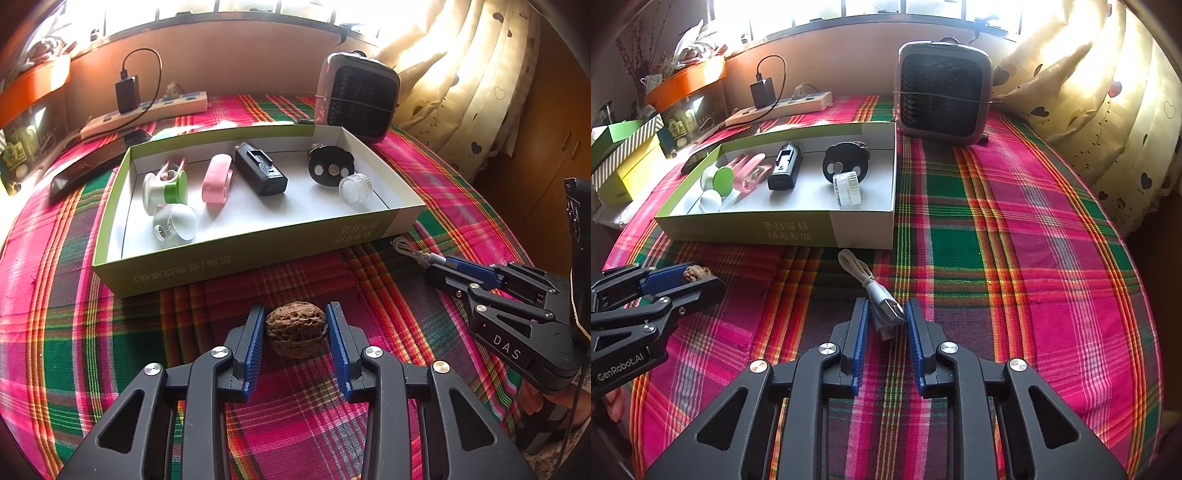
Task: Organize objects
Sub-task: 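Grasp the white USB cable with the right tool while the left tool holds the walnut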
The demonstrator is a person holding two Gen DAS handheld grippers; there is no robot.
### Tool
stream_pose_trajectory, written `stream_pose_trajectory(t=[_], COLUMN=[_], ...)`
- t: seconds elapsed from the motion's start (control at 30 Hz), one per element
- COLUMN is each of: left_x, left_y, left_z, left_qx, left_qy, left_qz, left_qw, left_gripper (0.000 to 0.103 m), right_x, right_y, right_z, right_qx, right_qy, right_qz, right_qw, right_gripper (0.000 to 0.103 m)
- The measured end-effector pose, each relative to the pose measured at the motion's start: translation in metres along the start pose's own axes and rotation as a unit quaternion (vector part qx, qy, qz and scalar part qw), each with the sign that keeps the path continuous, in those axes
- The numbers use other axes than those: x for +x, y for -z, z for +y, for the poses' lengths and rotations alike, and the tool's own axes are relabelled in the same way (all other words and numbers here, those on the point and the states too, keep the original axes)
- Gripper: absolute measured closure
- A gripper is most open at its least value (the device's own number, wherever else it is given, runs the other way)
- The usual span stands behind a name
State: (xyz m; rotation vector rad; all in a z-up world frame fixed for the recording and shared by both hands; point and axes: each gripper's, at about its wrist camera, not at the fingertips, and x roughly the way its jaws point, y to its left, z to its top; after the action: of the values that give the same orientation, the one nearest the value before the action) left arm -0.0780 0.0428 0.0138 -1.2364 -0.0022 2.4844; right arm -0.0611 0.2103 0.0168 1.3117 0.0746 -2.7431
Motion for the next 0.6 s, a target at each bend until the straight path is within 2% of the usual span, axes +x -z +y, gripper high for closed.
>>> stream_pose_trajectory(t=[0.6], left_x=[-0.0009], left_y=[0.0001], left_z=[0.0008], left_qx=[-0.003], left_qy=[-0.002], left_qz=[0.001], left_qw=[1.0000], left_gripper=[0.072], right_x=[-0.0031], right_y=[0.0035], right_z=[0.0006], right_qx=[0.003], right_qy=[-0.007], right_qz=[-0.002], right_qw=[1.000], right_gripper=[0.086])
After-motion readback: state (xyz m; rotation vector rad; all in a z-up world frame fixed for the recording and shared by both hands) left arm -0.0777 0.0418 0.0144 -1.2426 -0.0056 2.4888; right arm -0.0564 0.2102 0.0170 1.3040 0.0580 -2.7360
